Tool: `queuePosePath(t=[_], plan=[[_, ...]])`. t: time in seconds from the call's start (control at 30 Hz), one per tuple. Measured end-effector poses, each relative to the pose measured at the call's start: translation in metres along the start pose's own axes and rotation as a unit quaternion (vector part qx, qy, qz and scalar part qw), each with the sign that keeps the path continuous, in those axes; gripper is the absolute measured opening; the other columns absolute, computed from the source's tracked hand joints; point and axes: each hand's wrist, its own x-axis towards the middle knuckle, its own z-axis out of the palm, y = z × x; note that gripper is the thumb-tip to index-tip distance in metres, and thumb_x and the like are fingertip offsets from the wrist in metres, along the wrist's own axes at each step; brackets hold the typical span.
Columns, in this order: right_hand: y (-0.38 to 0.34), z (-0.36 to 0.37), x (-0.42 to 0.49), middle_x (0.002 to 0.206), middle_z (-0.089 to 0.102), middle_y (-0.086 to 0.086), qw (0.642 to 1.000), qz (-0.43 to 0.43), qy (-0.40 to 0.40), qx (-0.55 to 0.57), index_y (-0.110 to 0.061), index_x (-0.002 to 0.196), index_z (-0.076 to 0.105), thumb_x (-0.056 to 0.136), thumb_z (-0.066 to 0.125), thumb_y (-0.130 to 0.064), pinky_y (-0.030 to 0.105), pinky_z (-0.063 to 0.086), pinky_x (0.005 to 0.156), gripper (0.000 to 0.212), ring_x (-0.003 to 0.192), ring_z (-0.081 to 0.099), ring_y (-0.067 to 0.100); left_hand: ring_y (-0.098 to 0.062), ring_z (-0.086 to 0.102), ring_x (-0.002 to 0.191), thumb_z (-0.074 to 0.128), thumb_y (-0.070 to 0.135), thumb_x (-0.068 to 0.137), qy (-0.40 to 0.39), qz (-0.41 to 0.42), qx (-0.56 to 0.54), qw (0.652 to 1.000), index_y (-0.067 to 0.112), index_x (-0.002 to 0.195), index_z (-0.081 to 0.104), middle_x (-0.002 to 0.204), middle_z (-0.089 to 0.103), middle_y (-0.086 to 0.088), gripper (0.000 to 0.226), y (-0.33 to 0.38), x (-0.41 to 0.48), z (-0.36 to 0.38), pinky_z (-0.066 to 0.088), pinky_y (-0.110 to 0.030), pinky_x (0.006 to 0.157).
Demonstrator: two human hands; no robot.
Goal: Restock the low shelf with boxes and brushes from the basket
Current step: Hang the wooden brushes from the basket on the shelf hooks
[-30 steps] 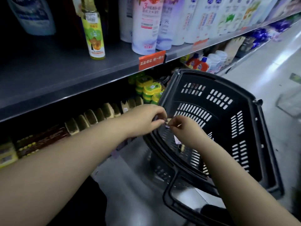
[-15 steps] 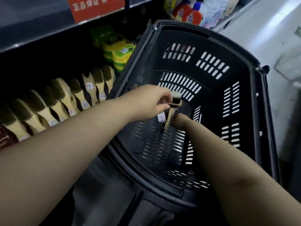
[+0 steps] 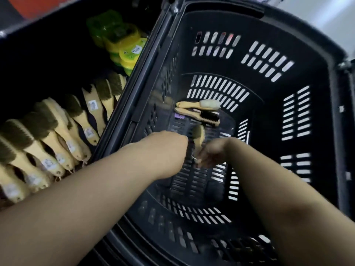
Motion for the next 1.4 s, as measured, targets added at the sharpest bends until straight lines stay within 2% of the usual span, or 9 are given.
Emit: queuePosePath(t=[0.2, 0.33, 0.53, 0.67, 0.8, 0.93, 1.07, 1.2, 1.4], plan=[[-0.028, 0.026, -0.098, 0.091, 0.074, 0.001, 0.963, -0.149, -0.207, -0.092, -0.01, 0.101, 0.058, 0.092, 0.045, 0.006, 0.016, 0.055, 0.069, 0.022, 0.081, 0.07, 0.009, -0.015, 0.041, 0.083, 0.034, 0.027, 0.102, -0.007, -0.09, -0.184, 0.979, 0.007, 0.112, 0.049, 0.107, 0.054, -0.011, 0.027, 0.008, 0.001, -0.011, 0.034, -0.023, 0.06], [-0.032, 0.052, -0.127, 0.091, 0.073, 0.006, 0.94, -0.244, -0.23, -0.053, -0.01, 0.101, 0.06, 0.088, 0.048, 0.008, 0.017, 0.056, 0.071, 0.026, 0.083, 0.071, 0.013, -0.008, 0.053, 0.069, 0.045, 0.033, 0.098, 0.048, -0.08, -0.408, 0.908, 0.015, 0.094, 0.061, 0.078, 0.059, 0.004, 0.024, 0.007, -0.006, -0.008, 0.041, -0.017, 0.055], [-0.039, 0.046, -0.127, 0.095, 0.072, 0.004, 0.929, -0.258, -0.248, -0.099, -0.015, 0.109, 0.062, 0.082, 0.059, 0.006, 0.022, 0.054, 0.08, 0.035, 0.089, 0.068, 0.012, -0.018, 0.063, 0.087, 0.05, 0.015, 0.095, 0.122, -0.093, -0.586, 0.796, 0.022, 0.092, 0.059, 0.094, 0.067, -0.003, 0.011, -0.001, -0.01, -0.01, 0.053, -0.033, 0.079], [-0.046, 0.004, -0.082, 0.096, 0.068, 0.003, 0.943, -0.194, 0.06, -0.265, -0.013, 0.112, 0.063, 0.086, 0.063, -0.005, 0.024, 0.05, 0.076, 0.028, 0.09, 0.063, 0.015, -0.014, 0.052, 0.068, 0.047, 0.005, 0.092, 0.104, -0.126, -0.594, 0.787, 0.013, 0.089, 0.055, 0.076, 0.056, -0.002, 0.012, -0.001, -0.011, -0.01, 0.042, -0.025, 0.056], [-0.051, -0.024, -0.02, 0.128, 0.05, 0.012, 0.856, -0.151, 0.38, -0.316, -0.01, 0.131, 0.046, 0.087, 0.06, -0.022, 0.037, 0.041, 0.098, 0.047, 0.121, 0.048, 0.03, -0.014, 0.042, 0.057, 0.058, 0.018, 0.084, 0.09, -0.132, -0.581, 0.798, 0.017, 0.069, 0.049, 0.061, 0.045, 0.001, 0.017, -0.002, -0.014, -0.011, 0.034, -0.02, 0.048], [-0.044, -0.033, 0.033, 0.151, 0.024, 0.011, 0.846, -0.106, 0.409, -0.324, -0.015, 0.144, 0.022, 0.09, 0.052, -0.025, 0.043, 0.025, 0.111, 0.063, 0.135, 0.027, 0.036, -0.013, 0.038, 0.057, 0.056, 0.028, 0.088, 0.096, -0.142, -0.601, 0.781, 0.02, 0.067, 0.05, 0.062, 0.039, 0.002, 0.023, -0.001, -0.011, -0.009, 0.037, -0.029, 0.063], [-0.03, -0.03, 0.056, 0.144, 0.028, 0.014, 0.8, -0.068, 0.448, -0.392, -0.02, 0.138, 0.032, 0.093, 0.045, -0.024, 0.046, 0.03, 0.103, 0.047, 0.127, 0.032, 0.037, -0.013, 0.038, 0.054, 0.046, 0.022, 0.092, 0.091, -0.172, -0.667, 0.719, 0.014, 0.08, 0.053, 0.062, 0.043, 0.001, 0.016, 0.0, -0.006, -0.01, 0.038, -0.033, 0.065], [-0.021, -0.021, 0.057, 0.137, 0.035, 0.014, 0.733, -0.079, 0.497, -0.457, -0.017, 0.133, 0.038, 0.095, 0.038, -0.017, 0.044, 0.035, 0.098, 0.038, 0.123, 0.035, 0.035, -0.01, 0.053, 0.06, 0.044, 0.028, 0.098, 0.083, -0.137, -0.66, 0.734, 0.017, 0.091, 0.063, 0.075, 0.055, 0.003, 0.023, -0.004, -0.01, -0.007, 0.051, -0.037, 0.081], [-0.016, -0.019, 0.009, 0.097, 0.062, 0.007, 0.866, -0.091, 0.231, -0.435, -0.016, 0.102, 0.058, 0.078, 0.072, -0.02, 0.03, 0.048, 0.074, 0.028, 0.09, 0.059, 0.024, -0.003, 0.061, 0.055, 0.042, 0.027, 0.099, 0.09, -0.087, -0.659, 0.741, 0.016, 0.092, 0.066, 0.062, 0.065, 0.008, 0.027, -0.006, -0.013, -0.009, 0.05, -0.022, 0.062]])
